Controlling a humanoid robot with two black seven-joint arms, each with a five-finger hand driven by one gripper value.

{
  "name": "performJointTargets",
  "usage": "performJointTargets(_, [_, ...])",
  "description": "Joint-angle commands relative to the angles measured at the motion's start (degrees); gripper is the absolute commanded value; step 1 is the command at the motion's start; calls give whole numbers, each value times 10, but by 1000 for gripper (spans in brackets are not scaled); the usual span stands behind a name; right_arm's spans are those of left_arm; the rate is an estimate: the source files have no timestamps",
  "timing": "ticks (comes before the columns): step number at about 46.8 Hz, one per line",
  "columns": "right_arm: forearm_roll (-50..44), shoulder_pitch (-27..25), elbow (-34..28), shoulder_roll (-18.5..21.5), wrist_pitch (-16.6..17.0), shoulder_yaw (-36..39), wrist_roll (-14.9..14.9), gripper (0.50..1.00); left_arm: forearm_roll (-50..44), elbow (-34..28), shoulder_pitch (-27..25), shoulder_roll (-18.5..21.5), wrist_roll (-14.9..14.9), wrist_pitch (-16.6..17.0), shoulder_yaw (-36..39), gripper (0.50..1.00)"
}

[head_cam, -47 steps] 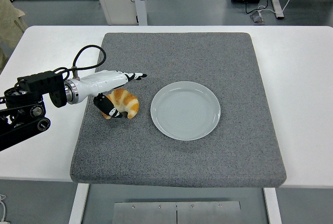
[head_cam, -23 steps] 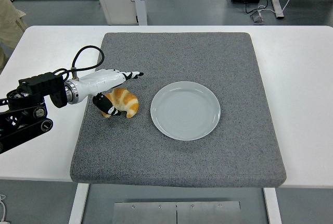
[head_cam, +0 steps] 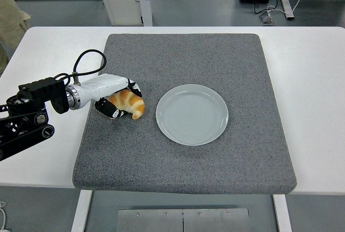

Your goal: Place the bread on the plate

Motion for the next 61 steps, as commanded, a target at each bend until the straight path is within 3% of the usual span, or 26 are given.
performJointTargets(1, [0, 0, 0, 0, 0, 0, 0, 1000, 0, -1, -1, 1, -3, 0, 0, 500])
performJointTargets(9, [0, 0, 0, 0, 0, 0, 0, 1000, -1, -1, -18, 7, -27, 0, -4, 500])
performJointTargets(18, [0, 0, 0, 0, 0, 0, 0, 1000, -24, -2, -95, 21, -29, -12, -4, 500])
performJointTargets(40, [0, 0, 0, 0, 0, 0, 0, 1000, -66, -2, -295, 40, -38, -120, -4, 500])
performJointTargets(50, [0, 0, 0, 0, 0, 0, 0, 1000, -67, -3, -347, 19, -38, -142, -3, 500])
performJointTargets(61, [0, 0, 0, 0, 0, 0, 0, 1000, -72, -4, -363, -30, -33, -143, -3, 500])
